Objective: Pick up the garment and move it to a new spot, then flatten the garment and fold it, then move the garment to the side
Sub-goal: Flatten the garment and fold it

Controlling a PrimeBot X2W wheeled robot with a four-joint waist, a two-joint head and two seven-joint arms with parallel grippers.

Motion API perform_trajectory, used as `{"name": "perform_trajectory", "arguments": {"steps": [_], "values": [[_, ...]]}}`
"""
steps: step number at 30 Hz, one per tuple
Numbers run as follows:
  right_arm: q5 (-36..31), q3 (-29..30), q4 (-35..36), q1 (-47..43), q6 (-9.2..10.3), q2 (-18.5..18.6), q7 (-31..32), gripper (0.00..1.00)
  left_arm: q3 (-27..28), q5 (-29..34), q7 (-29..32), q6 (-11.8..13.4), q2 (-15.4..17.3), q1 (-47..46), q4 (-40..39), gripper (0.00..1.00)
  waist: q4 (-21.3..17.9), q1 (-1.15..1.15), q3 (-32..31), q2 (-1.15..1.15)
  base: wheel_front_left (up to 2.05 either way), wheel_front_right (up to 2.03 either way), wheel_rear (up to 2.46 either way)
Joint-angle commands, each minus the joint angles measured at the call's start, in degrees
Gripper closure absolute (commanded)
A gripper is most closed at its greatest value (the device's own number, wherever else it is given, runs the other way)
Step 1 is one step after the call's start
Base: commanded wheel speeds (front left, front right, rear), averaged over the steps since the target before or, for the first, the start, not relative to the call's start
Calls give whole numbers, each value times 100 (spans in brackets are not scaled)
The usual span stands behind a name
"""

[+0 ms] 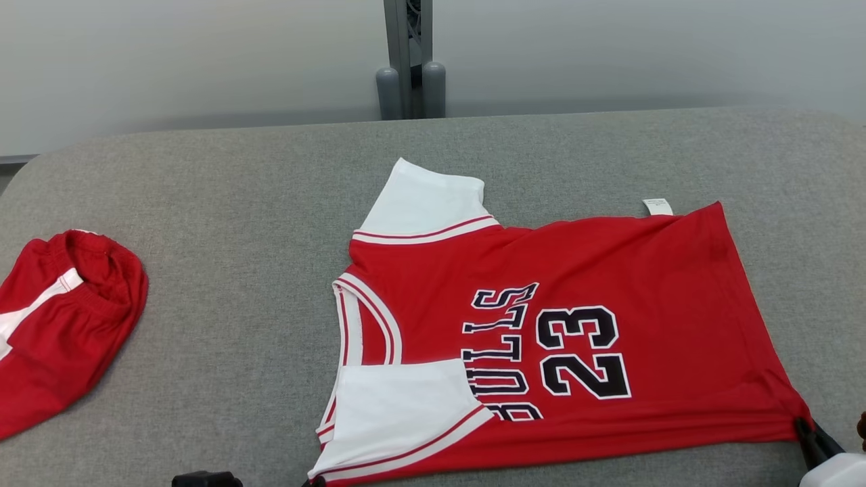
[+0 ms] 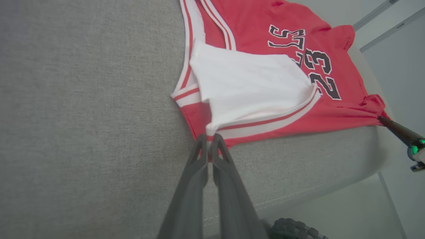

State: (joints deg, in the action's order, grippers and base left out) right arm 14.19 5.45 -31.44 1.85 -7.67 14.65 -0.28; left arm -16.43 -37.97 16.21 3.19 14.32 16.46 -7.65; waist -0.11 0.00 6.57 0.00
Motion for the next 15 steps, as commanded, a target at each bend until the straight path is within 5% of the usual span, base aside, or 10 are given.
{"name": "perform_trajectory", "arguments": {"steps": [1,2,3,4,5,15], "values": [[-63,105,136,-102,34,4,127,67,31,29,14,79,55,12,-2,100,-22,0,-26,0,0,0,0],[-93,149,247,-135,34,-36,169,33,25,37,38,103,44,-2,8,83,-29,0,-41,0,0,0,0],[-126,182,337,-170,33,-65,214,11,8,69,77,139,55,-9,30,64,-34,0,-54,0,0,0,0],[-160,219,427,-210,33,-94,262,0,-10,86,111,166,55,-16,45,41,-35,0,-66,0,0,0,0],[-199,284,529,-230,33,-113,264,0,-24,86,124,197,44,-27,50,0,-36,0,-75,0,0,0,0],[-624,686,1537,-392,20,-253,337,0,39,112,176,382,50,-59,-139,0,8,0,-115,0,0,0,0]]}}
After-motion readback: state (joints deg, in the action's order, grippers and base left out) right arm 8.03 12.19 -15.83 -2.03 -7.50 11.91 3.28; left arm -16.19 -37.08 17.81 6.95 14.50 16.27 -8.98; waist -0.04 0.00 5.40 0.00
